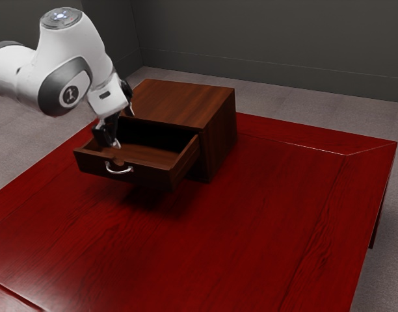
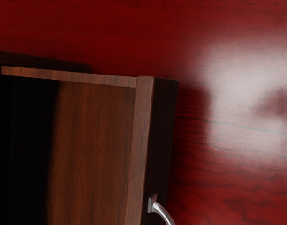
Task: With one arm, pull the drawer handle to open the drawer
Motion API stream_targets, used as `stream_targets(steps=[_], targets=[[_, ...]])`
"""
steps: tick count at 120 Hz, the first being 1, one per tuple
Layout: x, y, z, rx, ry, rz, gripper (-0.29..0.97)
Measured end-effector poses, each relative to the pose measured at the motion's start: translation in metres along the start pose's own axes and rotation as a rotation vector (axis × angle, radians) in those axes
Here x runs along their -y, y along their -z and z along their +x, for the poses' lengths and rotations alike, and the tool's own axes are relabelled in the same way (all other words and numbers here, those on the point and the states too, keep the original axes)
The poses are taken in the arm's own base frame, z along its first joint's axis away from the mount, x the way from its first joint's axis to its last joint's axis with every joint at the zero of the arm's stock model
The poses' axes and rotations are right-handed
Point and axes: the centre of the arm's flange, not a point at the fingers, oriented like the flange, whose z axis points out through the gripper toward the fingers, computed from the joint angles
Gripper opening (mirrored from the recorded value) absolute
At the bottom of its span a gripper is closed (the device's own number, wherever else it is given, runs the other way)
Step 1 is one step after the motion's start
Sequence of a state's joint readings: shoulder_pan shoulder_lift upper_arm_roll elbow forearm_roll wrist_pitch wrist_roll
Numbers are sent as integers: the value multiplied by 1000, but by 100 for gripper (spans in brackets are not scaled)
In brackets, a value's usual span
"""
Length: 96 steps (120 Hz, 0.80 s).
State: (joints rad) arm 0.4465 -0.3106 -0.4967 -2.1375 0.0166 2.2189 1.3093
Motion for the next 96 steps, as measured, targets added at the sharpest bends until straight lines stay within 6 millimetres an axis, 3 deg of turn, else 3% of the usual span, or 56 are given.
stream_targets(steps=[14,24,57,69,96], targets=[[-5,9,18,-4,-22,-71,68],[9,24,31,-18,-30,-106,68],[20,64,22,29,55,-218,68],[38,80,31,29,63,-237,68],[45,74,20,77,144,-319,68]])
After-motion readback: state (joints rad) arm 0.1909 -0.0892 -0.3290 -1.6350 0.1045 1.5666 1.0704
